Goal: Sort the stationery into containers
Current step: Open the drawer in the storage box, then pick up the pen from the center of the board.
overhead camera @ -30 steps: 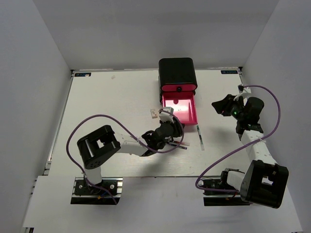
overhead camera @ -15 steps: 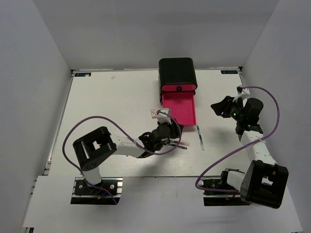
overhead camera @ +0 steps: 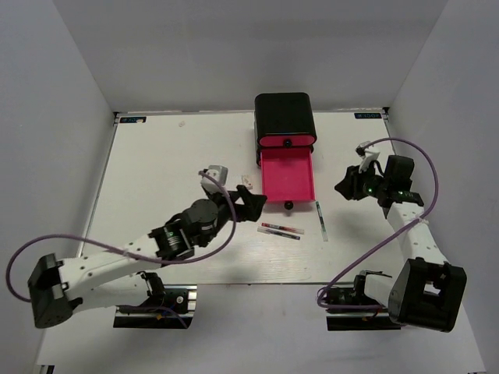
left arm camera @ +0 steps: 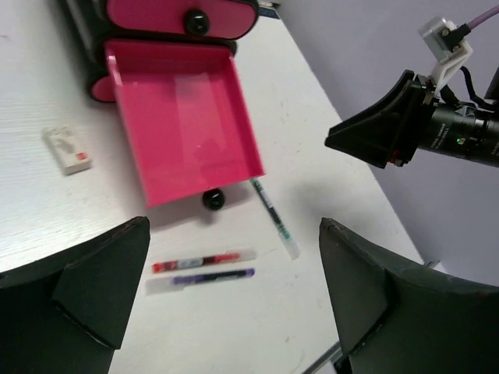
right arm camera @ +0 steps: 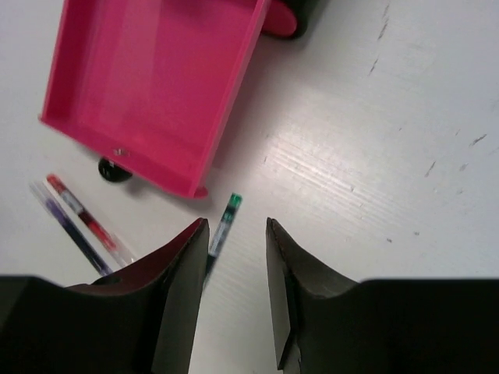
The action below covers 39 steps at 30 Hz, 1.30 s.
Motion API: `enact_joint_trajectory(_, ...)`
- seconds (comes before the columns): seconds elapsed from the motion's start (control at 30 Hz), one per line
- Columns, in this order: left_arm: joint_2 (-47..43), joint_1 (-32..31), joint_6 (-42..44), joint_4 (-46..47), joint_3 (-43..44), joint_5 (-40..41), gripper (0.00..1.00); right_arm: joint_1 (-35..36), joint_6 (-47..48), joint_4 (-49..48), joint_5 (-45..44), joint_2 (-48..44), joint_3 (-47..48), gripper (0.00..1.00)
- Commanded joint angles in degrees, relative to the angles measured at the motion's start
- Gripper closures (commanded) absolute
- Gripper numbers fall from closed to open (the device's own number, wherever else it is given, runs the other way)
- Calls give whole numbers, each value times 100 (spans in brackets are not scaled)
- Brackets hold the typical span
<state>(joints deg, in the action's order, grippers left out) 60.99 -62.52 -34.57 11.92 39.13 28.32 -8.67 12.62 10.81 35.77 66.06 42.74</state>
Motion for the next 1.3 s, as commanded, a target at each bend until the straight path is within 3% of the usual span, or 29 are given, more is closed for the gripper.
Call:
enact_joint_trajectory(0.0,-815,30,116,-2270,164,-37,0,207,1267,1019,-131,-190,33,59)
enact_joint_trajectory(0.2,-2535,30,398,-4089,235,419,0,848,1410,1161,-737,-103,-397,56)
enact_joint_trajectory(0.3,-3536,30,451,-4478,-80,658,0,1374,1269,1020,-1123,64,-564,52)
enact_joint_trajectory(0.47,-4753,30,459,-4348,-424,737,0,1710,822,450,-2045,284,-872,52)
enact_joint_trajectory(0.7,-4554,30,354,-4400,-381,755,0,2088,355,115,-2820,530,-855,51)
enact_joint_trajectory(1.0,-4341,30,354,-4453,-328,693,0,2326,250,167,-2962,1382,-548,50)
enact_joint_trajectory(1.03,-4341,30,354,-4453,-328,693,0,2317,232,193,-2953,1453,-513,52)
enact_joint_trajectory(1.17,-4403,30,354,-4453,-328,745,0,2317,197,272,-2900,1559,-425,83)
enact_joint_trajectory(1.27,-4456,30,354,-4453,-328,746,0,2299,258,421,-2847,1384,-442,90)
